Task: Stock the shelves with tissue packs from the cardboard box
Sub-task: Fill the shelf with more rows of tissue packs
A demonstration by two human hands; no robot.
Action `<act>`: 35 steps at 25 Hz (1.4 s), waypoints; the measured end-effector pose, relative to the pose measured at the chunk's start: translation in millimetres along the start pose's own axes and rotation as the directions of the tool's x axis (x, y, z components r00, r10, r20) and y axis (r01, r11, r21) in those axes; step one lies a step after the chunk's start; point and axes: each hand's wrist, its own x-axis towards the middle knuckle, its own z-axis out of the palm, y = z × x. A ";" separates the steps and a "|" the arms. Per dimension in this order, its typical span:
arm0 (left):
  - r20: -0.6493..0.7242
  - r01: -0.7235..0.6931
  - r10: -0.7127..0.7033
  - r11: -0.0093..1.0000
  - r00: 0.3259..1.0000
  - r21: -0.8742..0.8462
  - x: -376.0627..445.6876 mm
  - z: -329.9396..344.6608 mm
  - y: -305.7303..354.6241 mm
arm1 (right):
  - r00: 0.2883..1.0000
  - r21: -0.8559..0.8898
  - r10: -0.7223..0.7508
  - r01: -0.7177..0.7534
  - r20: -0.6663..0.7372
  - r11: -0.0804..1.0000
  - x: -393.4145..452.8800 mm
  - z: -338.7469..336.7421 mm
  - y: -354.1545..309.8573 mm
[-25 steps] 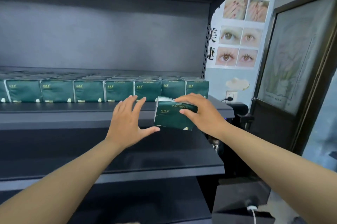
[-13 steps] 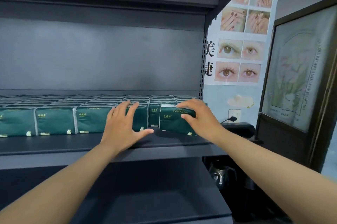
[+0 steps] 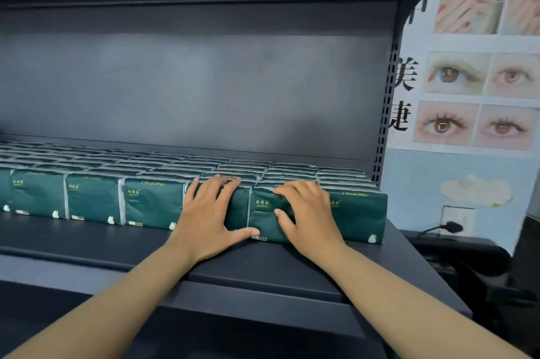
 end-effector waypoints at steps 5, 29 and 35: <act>-0.001 0.002 -0.002 1.000 1.000 0.001 -1.3 -5.3 1.1 | 1.000 -0.002 -0.002 0.002 -0.011 1.000 0.8 -0.5 -2.9; 0.380 0.104 -0.124 0.992 0.917 0.075 -345.0 -201.5 -275.5 | 0.968 0.008 0.202 -0.206 0.151 0.979 -104.2 116.7 -401.4; 0.566 0.264 -0.240 0.964 0.788 0.042 -429.1 -151.8 -337.2 | 0.921 -0.048 0.204 -0.199 0.331 0.979 -144.0 215.2 -431.4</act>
